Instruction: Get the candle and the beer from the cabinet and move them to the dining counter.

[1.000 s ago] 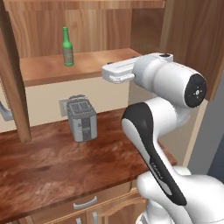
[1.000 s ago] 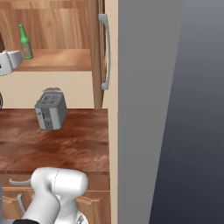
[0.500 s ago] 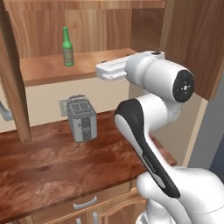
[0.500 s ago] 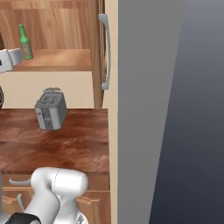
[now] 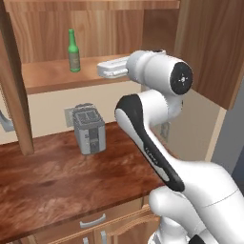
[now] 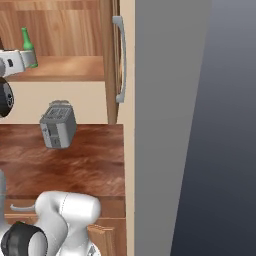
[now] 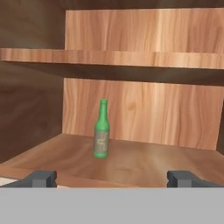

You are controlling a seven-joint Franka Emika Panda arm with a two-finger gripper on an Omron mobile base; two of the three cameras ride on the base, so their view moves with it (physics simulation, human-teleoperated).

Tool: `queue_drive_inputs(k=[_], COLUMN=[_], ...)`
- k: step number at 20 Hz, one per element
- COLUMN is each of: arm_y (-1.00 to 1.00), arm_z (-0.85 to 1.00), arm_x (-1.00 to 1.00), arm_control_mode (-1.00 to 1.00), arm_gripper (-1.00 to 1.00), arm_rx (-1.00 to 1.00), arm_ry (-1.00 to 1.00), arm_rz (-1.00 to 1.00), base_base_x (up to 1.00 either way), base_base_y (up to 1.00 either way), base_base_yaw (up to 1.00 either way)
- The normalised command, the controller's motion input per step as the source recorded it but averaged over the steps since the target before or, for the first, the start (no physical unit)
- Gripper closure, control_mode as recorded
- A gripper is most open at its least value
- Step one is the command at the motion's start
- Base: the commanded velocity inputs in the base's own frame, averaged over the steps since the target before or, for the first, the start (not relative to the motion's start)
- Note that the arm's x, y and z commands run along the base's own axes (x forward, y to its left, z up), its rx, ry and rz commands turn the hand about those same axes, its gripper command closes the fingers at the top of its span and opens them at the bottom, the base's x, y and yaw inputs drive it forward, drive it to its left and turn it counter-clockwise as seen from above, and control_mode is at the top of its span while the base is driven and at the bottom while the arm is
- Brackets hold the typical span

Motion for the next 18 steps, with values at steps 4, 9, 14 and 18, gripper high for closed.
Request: queue_drive_inputs(k=[4,9,14,18], arm_y=[0.28,0.17,0.13,0.20], arm_z=[-0.01,0.00,0.00,0.00], arm_x=[0.38,0.39,0.42,0.46], arm_control_mode=[-1.00,-1.00,-1.00,-1.00], arm_gripper=[-1.00,-1.00,-1.00,-1.00], arm_rx=[0.00,0.00,0.00,0.00], arm_ry=[0.00,0.01,0.04,0.04], arm_rz=[0.00,0.00,0.00,0.00], base_base_x=[0.00,0.00,0.00,0.00], base_base_y=[0.00,0.00,0.00,0.00], base_base_yaw=[0.00,0.00,0.00,0.00])
